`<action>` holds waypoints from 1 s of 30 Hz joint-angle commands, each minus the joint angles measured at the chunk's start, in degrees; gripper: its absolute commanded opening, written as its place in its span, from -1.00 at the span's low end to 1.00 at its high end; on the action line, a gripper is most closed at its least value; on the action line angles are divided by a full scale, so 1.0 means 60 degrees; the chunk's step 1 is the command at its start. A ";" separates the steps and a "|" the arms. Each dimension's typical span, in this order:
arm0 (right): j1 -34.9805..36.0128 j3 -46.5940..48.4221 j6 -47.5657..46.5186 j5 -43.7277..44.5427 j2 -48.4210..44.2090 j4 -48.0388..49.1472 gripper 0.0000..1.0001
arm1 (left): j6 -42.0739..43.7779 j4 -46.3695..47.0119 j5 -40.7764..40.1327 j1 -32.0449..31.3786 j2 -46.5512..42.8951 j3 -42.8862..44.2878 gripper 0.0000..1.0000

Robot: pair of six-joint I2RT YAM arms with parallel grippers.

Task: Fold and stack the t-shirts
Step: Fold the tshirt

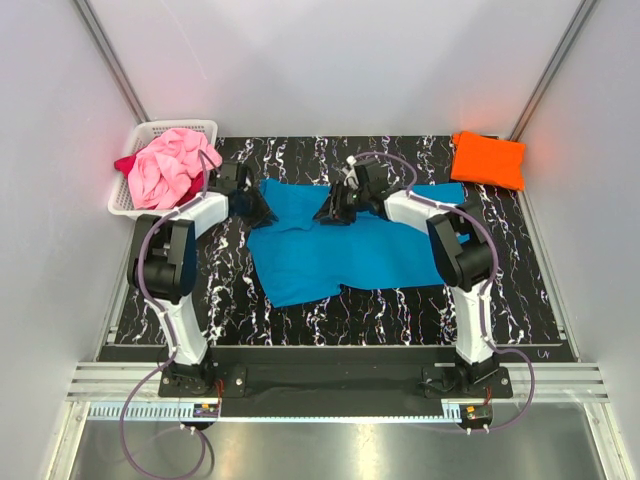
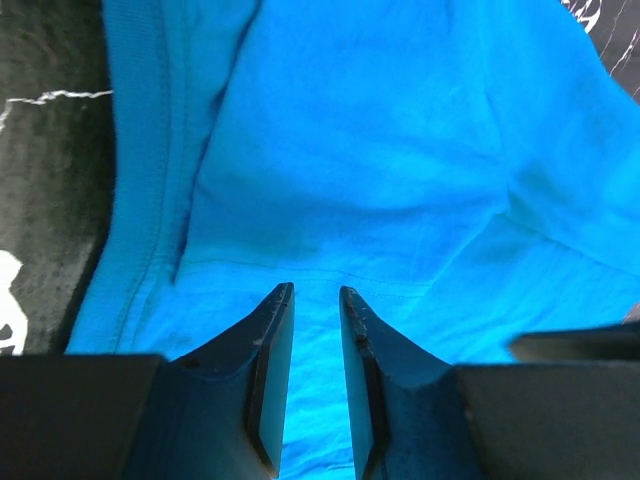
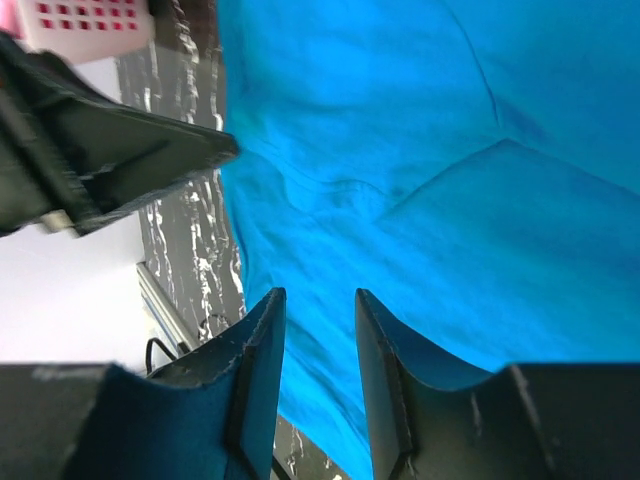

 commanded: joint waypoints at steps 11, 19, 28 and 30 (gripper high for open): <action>0.0414 0.0582 0.0860 0.0134 0.0965 0.1407 -0.18 | -0.0332 0.0585 -0.0356 0.0407 -0.0892 -0.0615 -0.41; 0.0501 0.0656 0.0948 0.0485 0.1171 0.1276 -0.21 | -0.0420 0.0760 -0.0033 0.0495 -0.0701 -0.0513 -0.42; 0.0545 0.0655 0.0758 0.0749 0.1244 0.0895 -0.21 | -0.0450 0.0819 0.0157 0.0524 -0.0437 -0.0395 -0.42; 0.0545 0.0728 0.0772 0.0749 0.1346 0.0880 -0.21 | -0.0450 0.0820 0.0157 0.0539 -0.0437 -0.0425 -0.42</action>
